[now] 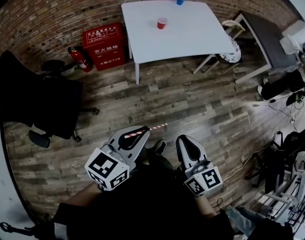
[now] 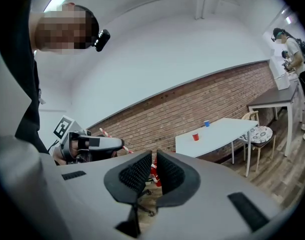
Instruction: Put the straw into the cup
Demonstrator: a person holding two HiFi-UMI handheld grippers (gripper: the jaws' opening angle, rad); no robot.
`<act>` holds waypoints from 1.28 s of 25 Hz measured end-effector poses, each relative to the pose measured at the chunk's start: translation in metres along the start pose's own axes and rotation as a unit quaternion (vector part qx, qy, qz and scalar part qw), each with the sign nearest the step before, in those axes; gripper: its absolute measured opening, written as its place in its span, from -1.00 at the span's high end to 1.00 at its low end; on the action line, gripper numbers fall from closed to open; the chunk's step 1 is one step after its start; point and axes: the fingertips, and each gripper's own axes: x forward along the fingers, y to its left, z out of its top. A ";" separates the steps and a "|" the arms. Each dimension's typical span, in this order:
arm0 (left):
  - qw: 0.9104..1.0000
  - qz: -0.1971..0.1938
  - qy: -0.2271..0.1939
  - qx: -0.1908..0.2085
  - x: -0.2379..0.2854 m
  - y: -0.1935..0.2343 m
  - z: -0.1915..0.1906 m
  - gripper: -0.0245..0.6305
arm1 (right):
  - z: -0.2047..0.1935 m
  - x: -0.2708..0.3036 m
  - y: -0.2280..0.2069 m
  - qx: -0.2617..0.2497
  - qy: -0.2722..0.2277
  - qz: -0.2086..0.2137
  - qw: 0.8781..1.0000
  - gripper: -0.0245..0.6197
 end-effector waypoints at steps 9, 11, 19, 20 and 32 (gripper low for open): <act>0.999 0.039 -0.004 0.015 0.078 -0.033 0.019 0.81 | 0.037 -0.013 -0.083 0.007 -0.002 0.037 0.999 0.76; 0.999 0.049 -0.007 0.020 0.089 -0.040 0.023 0.81 | 0.043 -0.015 -0.096 0.007 -0.002 0.046 0.999 0.76; 0.997 0.071 -0.013 0.026 0.123 -0.063 0.030 0.81 | 0.062 -0.027 -0.135 0.003 -0.002 0.067 0.998 0.76; 0.997 0.073 -0.014 0.024 0.127 -0.063 0.031 0.81 | 0.064 -0.027 -0.138 0.005 -0.002 0.067 0.998 0.76; 0.997 0.077 0.000 -0.003 0.150 -0.025 0.032 0.81 | 0.066 0.012 -0.153 0.031 0.007 0.072 0.997 0.76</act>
